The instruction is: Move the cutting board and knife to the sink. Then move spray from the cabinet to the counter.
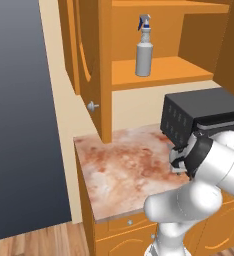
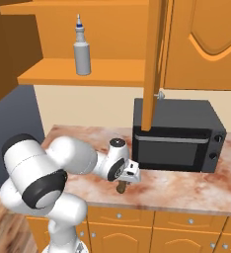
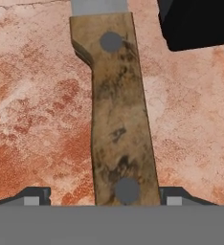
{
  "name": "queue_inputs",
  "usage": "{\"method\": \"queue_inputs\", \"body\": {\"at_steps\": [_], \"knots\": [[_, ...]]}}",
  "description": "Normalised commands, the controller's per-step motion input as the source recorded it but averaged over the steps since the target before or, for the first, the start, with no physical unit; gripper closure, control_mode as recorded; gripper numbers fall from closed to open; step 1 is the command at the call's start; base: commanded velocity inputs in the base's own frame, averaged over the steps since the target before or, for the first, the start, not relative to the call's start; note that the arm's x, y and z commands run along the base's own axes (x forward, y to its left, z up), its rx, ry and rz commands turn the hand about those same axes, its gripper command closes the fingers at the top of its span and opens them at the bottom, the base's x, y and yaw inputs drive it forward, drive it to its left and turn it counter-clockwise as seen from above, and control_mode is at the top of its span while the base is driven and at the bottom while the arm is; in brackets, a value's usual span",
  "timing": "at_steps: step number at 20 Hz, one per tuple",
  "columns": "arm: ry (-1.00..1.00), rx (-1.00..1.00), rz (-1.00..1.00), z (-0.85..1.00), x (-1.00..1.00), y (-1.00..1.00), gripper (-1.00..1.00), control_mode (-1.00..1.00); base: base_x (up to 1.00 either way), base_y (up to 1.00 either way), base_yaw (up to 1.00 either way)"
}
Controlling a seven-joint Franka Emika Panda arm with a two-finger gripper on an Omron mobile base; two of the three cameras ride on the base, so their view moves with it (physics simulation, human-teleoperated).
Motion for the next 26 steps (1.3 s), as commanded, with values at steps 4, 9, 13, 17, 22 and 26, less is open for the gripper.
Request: {"method": "queue_inputs", "body": {"at_steps": [4,9,13,17,22,26], "knots": [[0.0,0.0,0.0,-0.44,0.0,0.16,1.0,-1.0,0.0,0.0,0.0],[0.0,-0.01,0.0,-0.42,0.0,0.4,1.0,-1.0,0.0,0.0,0.0],[-0.01,-0.02,0.0,-0.37,-0.01,0.51,1.0,-1.0,0.0,0.0,0.0],[-0.07,-0.02,0.0,-0.31,-0.07,0.54,1.0,-1.0,0.0,0.0,0.0],[-0.07,0.0,0.0,-0.17,-0.04,0.45,1.0,-1.0,0.0,0.0,0.0],[-0.04,-0.01,0.0,-0.05,0.0,0.4,1.0,-1.0,0.0,0.0,0.0]]}}
